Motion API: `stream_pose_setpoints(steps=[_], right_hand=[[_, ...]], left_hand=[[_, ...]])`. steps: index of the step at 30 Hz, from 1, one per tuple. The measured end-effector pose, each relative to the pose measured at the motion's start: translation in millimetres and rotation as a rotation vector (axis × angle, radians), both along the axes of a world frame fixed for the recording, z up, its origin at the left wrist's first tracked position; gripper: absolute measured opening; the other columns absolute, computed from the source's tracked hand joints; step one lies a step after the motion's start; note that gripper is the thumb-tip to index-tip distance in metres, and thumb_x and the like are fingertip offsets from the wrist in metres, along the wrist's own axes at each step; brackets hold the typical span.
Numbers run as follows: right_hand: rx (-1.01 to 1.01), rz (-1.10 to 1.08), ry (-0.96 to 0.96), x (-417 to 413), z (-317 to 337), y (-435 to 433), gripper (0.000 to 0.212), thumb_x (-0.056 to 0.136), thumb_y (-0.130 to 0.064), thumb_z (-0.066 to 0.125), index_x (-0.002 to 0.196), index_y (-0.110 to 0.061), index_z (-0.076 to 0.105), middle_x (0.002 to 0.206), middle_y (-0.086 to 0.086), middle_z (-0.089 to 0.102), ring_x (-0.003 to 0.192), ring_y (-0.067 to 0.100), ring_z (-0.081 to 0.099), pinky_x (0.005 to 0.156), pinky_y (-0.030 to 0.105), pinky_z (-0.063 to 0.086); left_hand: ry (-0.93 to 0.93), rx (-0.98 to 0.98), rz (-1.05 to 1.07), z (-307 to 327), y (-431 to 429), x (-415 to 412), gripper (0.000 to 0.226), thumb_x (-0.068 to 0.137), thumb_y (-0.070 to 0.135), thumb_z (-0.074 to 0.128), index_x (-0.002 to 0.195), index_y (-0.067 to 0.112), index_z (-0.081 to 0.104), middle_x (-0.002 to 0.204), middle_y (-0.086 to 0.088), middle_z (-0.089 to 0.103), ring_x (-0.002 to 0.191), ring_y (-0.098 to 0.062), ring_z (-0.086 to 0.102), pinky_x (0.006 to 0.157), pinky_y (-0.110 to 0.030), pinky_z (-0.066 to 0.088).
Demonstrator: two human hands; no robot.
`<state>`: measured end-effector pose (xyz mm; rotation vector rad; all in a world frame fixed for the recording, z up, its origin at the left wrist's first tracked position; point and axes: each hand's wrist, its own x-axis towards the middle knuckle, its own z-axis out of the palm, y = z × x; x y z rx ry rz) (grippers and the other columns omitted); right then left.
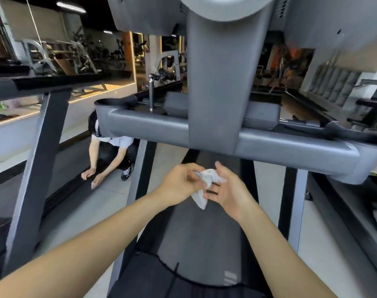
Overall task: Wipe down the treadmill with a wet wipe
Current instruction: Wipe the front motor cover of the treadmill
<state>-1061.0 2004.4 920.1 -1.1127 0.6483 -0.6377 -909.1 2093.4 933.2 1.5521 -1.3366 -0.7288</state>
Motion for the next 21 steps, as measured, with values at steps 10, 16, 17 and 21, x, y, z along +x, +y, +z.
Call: stream_pose_setpoints(steps=[10,16,17,21], right_hand=[[0.066,-0.246,0.236,-18.8,-93.6,54.6,0.025,0.092,-0.024,0.075,0.107,-0.004,0.075,0.073,0.004,0.054,0.066,0.019,0.043,0.069,0.029,0.047],[0.316,-0.615,0.227,-70.0,-149.5,134.1,0.008,0.094,-0.017,0.073,0.094,-0.009,0.074,0.064,0.000,0.038,0.056,0.015,0.033,0.056,0.026,0.039],[0.335,-0.686,0.237,-81.2,-159.5,148.1,0.007,0.094,-0.017,0.072,0.090,-0.012,0.075,0.065,0.000,0.042,0.057,0.015,0.037,0.055,0.025,0.044],[0.382,-0.972,0.191,-120.3,-200.5,190.5,0.015,0.098,-0.010,0.063,0.104,-0.005,0.076,0.088,0.007,0.070,0.080,0.024,0.068,0.075,0.034,0.059]], left_hand=[[0.140,0.388,-0.310,-81.7,-11.3,33.2,0.016,0.086,0.020,0.082,0.086,0.012,0.069,0.083,0.002,0.067,0.081,-0.009,0.063,0.081,-0.027,0.055],[0.327,0.578,-0.468,-134.8,-0.4,-8.0,0.013,0.092,0.002,0.071,0.087,0.009,0.061,0.093,-0.009,0.070,0.086,-0.020,0.070,0.064,-0.026,0.057],[0.333,0.609,-0.479,-148.1,2.3,-18.4,0.014,0.091,-0.002,0.070,0.090,0.010,0.062,0.096,-0.010,0.069,0.089,-0.023,0.069,0.066,-0.028,0.057],[0.347,0.704,-0.512,-193.8,21.8,-57.6,0.023,0.090,-0.009,0.066,0.106,0.008,0.064,0.096,-0.008,0.065,0.085,-0.021,0.066,0.065,-0.027,0.058]])
